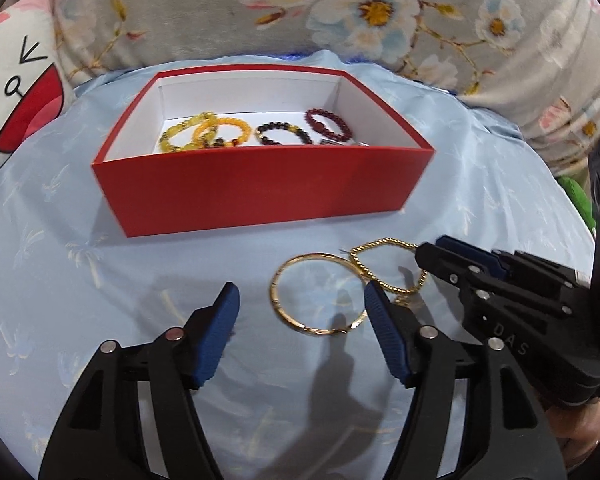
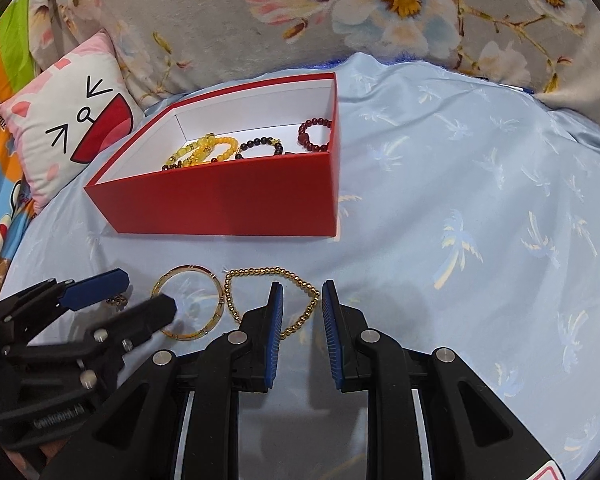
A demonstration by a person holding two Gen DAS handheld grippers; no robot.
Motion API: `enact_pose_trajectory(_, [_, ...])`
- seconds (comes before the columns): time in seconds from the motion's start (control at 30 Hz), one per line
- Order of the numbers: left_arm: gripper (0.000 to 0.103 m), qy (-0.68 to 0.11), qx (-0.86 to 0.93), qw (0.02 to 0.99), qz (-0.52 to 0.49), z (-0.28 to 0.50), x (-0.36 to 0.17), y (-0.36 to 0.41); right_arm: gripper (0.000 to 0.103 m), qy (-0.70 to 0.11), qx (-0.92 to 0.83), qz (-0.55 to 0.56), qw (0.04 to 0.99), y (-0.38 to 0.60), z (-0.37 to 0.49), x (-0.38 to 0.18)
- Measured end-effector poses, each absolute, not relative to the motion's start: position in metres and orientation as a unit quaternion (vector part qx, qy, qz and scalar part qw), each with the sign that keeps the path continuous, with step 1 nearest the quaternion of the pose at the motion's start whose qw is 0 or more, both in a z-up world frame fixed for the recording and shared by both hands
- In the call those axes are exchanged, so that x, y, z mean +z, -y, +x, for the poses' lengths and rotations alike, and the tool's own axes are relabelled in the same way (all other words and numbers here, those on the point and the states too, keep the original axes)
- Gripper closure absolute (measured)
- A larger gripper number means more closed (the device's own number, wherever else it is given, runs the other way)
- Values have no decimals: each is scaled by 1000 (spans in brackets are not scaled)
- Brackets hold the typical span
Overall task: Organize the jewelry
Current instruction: 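Grasp the gold bangle with the left tool while the right grasps the gold bead chain bracelet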
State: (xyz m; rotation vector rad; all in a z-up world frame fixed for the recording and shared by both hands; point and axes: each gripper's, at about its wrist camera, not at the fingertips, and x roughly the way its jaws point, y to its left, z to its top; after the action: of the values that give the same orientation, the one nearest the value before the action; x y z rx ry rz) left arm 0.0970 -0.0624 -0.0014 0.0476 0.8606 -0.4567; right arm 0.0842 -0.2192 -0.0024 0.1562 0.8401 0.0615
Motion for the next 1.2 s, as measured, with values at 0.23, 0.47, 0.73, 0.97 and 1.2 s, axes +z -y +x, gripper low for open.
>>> enact_pose_trajectory(0.23, [34,-424,-220,877,54,97,-12,82,82,-406,21,91,909,232,83,-1])
enact_pose_trajectory(0.47, [45,-417,-198,883,83,98,-14,86,82,-409,27,88,908,229,84,-3])
enact_pose_trajectory(0.73, [46,-411,-177,892,64,101,-11,65,82,-419,43,75,904,215,86,-7])
enact_pose_trajectory(0.97, [46,-411,-149,899,32,110,-9,35,70,-419,38,71,904,212,89,-7])
enact_pose_trajectory(1.2, [46,-411,-151,899,19,111,-9,29,76,-431,26,63,900,212,96,-11])
